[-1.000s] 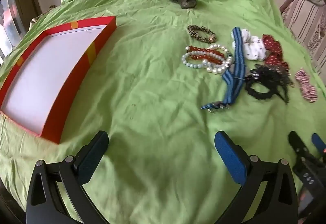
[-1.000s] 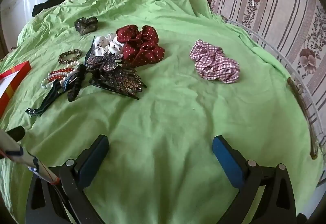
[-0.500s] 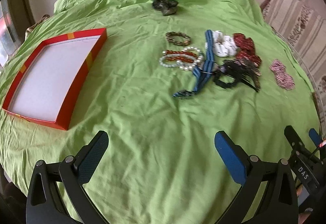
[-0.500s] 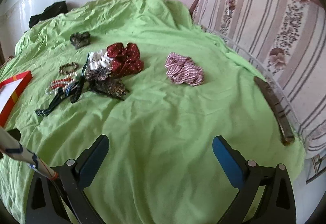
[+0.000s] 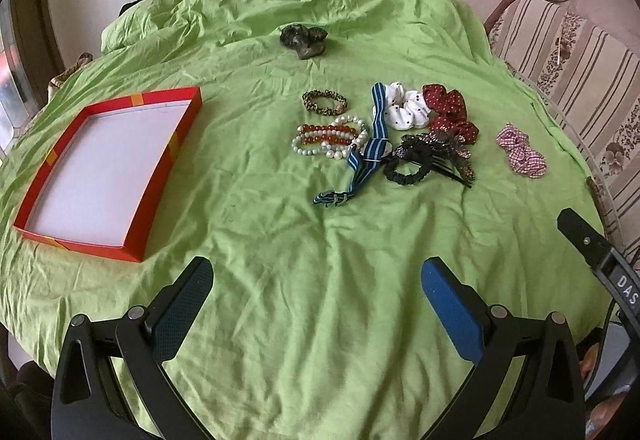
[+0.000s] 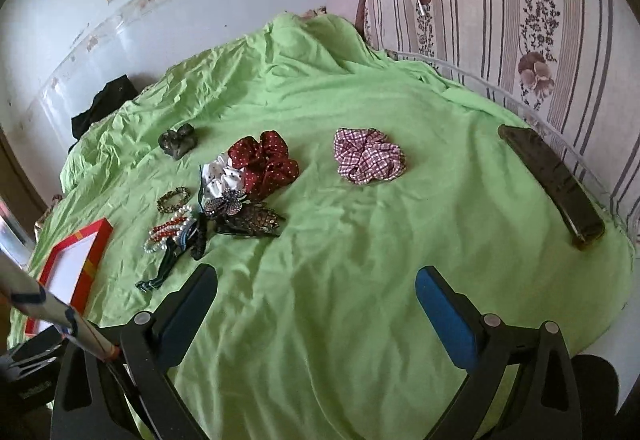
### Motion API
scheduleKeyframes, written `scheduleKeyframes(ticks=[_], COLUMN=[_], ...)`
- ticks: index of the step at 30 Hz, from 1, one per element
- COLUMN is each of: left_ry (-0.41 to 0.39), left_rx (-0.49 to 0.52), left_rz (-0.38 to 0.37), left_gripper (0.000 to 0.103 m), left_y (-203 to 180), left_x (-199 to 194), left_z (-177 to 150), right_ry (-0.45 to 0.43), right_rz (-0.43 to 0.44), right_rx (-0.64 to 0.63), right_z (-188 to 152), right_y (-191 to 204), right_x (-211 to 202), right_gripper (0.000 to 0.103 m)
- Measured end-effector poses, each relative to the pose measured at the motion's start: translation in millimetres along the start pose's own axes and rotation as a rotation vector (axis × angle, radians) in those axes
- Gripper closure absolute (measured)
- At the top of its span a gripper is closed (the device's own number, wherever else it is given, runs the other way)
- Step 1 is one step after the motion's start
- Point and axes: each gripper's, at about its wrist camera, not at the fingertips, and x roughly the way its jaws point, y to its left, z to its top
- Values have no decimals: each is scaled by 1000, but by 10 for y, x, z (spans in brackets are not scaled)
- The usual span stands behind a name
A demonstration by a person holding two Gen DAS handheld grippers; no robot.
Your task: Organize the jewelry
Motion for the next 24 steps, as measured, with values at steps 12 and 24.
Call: scheduleKeyframes(ticks=[12,24], left_ry=[-17,15], left_rx=[11,25], left_rz=[-6,6], left_gripper=[0,0], left_y=[-9,51], left_x=[-115,-70], left_z=[-40,-83], right_ry=[62,59], right_rz=[-102,-155], right_rx=[-117,-221], right_z=[-129,-181], right_y=[166,317], right_x=[35,9], right_gripper=[1,1])
